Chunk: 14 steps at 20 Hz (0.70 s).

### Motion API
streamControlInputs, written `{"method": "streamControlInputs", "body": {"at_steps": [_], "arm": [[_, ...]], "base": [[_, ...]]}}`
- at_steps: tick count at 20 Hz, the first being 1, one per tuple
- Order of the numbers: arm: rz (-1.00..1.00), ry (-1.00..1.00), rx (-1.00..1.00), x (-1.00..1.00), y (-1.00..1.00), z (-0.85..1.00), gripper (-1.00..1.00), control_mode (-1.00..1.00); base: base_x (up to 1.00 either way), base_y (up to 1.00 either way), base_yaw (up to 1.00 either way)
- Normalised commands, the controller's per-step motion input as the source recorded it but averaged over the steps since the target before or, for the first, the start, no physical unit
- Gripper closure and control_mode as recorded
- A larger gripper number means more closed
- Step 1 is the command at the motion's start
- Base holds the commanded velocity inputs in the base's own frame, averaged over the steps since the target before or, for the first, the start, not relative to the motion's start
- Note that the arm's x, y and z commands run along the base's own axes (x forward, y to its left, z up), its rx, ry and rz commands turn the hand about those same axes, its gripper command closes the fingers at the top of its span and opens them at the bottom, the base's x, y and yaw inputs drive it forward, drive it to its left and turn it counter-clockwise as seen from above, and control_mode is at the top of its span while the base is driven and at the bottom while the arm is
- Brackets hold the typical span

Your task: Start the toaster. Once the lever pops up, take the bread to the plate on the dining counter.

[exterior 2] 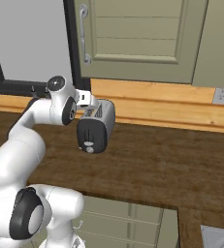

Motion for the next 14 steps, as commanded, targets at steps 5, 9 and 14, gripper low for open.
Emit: {"method": "streamControlInputs", "body": {"at_steps": [5,9,14], "arm": [[0.00,0.00,0.00,0.00,0.00,0.00,-1.00,-1.00],[0.00,0.00,0.00,0.00,0.00,0.00,-1.00,-1.00],[0.00,0.00,0.00,0.00,0.00,0.00,-1.00,-1.00]], "base": [[0.00,0.00,0.00],[0.00,0.00,0.00],[0.00,0.00,0.00]]}}
